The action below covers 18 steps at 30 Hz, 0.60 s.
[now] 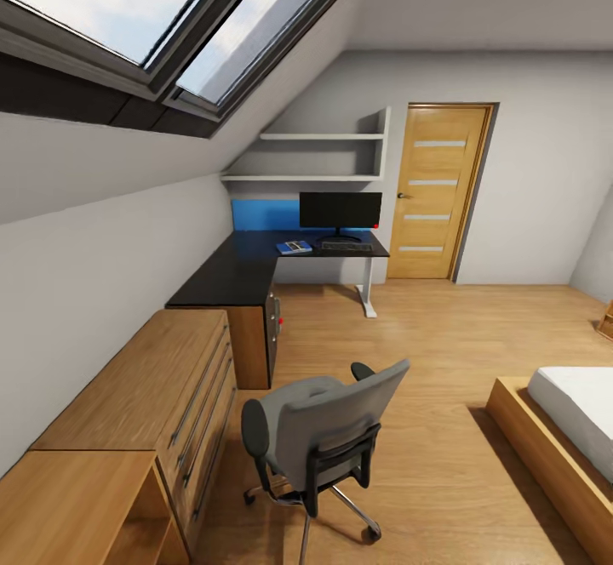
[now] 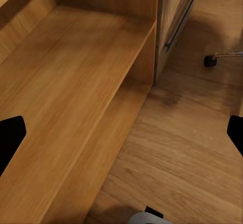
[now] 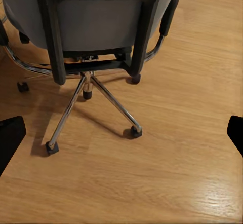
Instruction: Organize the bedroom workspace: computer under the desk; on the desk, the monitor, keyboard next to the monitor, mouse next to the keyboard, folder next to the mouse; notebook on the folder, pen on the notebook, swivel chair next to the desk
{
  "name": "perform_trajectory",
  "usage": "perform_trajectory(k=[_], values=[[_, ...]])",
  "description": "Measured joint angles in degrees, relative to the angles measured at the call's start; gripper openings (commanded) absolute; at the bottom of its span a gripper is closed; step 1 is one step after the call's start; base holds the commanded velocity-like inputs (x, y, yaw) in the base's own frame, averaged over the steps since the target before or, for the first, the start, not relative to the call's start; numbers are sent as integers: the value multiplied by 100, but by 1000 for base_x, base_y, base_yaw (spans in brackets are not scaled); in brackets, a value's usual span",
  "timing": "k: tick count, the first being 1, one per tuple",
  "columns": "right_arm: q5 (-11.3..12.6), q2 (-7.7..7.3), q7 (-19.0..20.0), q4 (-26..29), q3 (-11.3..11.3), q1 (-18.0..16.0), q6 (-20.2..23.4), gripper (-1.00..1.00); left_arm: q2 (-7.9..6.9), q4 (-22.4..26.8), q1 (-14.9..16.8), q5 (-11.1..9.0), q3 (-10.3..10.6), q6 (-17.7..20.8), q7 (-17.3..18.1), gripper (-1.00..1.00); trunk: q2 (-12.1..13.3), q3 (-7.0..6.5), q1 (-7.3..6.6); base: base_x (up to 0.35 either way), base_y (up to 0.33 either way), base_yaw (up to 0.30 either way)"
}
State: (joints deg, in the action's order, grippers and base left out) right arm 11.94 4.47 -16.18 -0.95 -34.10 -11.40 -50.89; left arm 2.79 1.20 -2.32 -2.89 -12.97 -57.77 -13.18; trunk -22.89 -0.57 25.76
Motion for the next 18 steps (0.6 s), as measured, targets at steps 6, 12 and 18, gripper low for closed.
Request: perform_trajectory(k=[6,12,18], values=[[1,5,2,0,-2,0,0,100,0,0,0,0,0,0,0,100,0,0,0,0,18,-8],[1,5,4,0,-2,0,0,100,0,0,0,0,0,-5,0,100,0,0,0,0,25,-2],[1,2,4,0,-2,0,0,100,9,0,0,1,1,-5,-1,100,0,0,0,0,7,-1]])
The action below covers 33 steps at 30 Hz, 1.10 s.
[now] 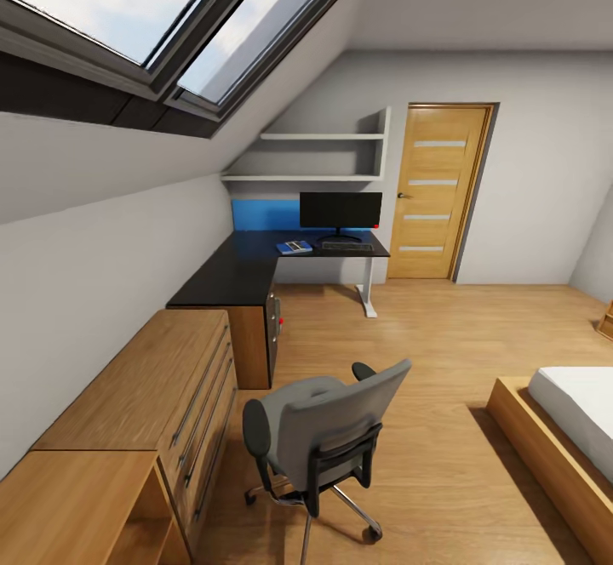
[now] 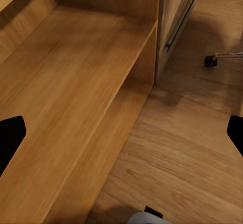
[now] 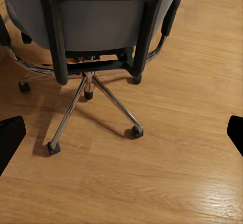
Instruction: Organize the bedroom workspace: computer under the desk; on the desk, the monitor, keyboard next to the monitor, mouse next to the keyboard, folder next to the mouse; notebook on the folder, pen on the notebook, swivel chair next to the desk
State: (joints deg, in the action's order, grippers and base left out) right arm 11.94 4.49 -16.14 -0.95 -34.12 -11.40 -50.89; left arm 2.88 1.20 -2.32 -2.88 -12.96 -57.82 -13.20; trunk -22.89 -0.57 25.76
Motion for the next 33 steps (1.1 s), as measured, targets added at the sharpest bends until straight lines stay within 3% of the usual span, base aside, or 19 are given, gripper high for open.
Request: perform_trajectory(k=[15,23,26,33], values=[[0,-4,-6,1,13,0,0,100,9,0,0,6,2,19,10,100,0,0,0,0,1,0],[0,-4,-8,0,20,0,0,100,-17,15,0,11,-5,665,18,100,0,0,0,0,0,0],[0,-8,-9,0,23,0,0,100,-19,16,0,15,-3,763,24,100,0,0,0,0,0,0],[0,-13,-9,0,26,2,4,100,-17,33,-2,10,-7,831,-8,100,-274,119,153,0,0,0]])
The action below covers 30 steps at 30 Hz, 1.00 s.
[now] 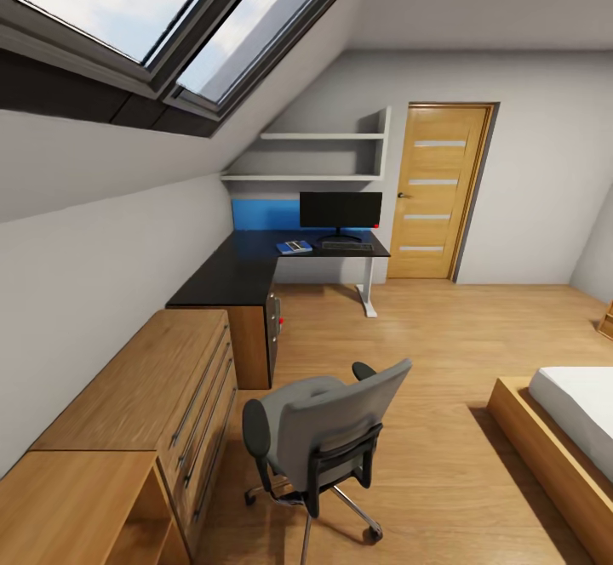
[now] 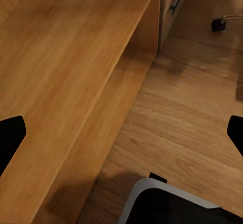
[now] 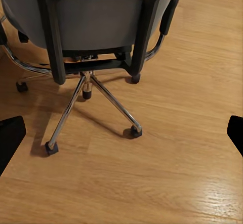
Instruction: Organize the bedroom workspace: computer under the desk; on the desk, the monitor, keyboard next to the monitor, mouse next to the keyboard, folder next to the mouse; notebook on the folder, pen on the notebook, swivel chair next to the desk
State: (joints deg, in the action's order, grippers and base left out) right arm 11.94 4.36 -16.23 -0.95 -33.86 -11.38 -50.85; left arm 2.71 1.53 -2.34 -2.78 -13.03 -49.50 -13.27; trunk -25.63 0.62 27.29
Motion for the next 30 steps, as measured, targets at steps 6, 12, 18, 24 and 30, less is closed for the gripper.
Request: perform_trajectory(k=[6,12,18,24,30], values=[[0,0,0,0,-4,1,0,100,-9,1,-1,-12,-2,23,-22,100,-238,104,132,0,0,0],[0,6,0,1,-8,1,-2,100,-15,2,-1,-16,-1,33,-30,100,-479,212,264,0,0,0],[0,2,0,1,-8,1,-2,100,-11,2,-1,-18,-2,37,-32,100,-721,320,396,0,0,0],[4,0,-4,5,-1,1,-3,100,0,2,-1,-18,-3,38,-24,100,-962,429,528,0,0,0],[3,-8,-8,8,0,1,-3,100,4,2,-1,-25,-10,19,-29,100,-1203,537,660,0,0,0]])
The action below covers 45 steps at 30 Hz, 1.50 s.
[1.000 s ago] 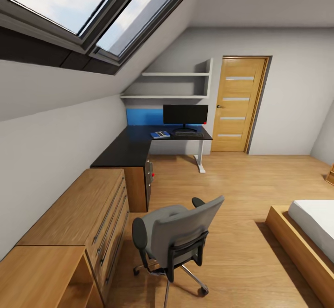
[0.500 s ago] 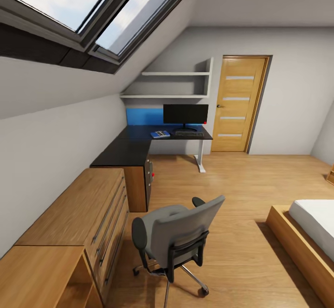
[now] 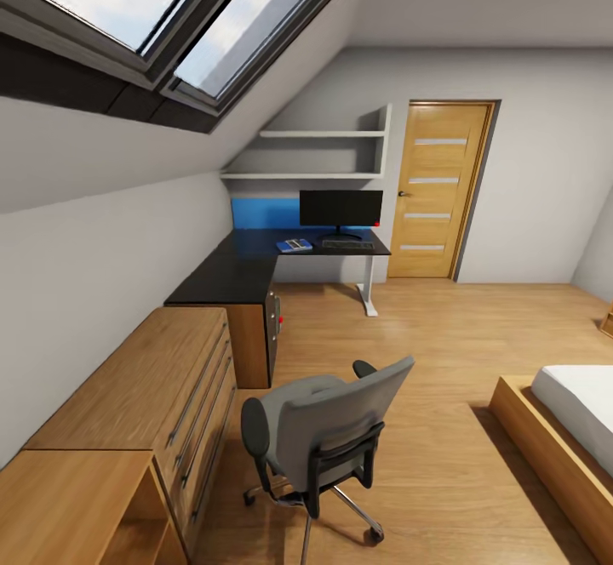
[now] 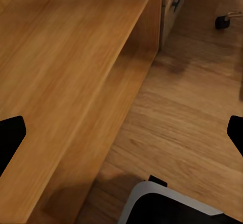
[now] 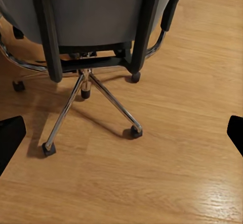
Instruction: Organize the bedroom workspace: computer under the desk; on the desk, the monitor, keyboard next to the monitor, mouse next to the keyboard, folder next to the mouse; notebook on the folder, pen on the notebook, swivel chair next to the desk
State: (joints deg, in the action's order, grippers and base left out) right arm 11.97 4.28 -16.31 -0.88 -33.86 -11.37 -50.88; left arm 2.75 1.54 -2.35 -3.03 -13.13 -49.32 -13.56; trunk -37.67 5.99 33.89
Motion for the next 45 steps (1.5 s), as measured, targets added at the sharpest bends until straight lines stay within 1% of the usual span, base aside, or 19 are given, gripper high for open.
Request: perform_trajectory(k=[45], values=[[-2,-1,0,0,0,0,8,100,0,0,0,-1,0,-3,-1,100,-1808,810,989,0,0,0]])
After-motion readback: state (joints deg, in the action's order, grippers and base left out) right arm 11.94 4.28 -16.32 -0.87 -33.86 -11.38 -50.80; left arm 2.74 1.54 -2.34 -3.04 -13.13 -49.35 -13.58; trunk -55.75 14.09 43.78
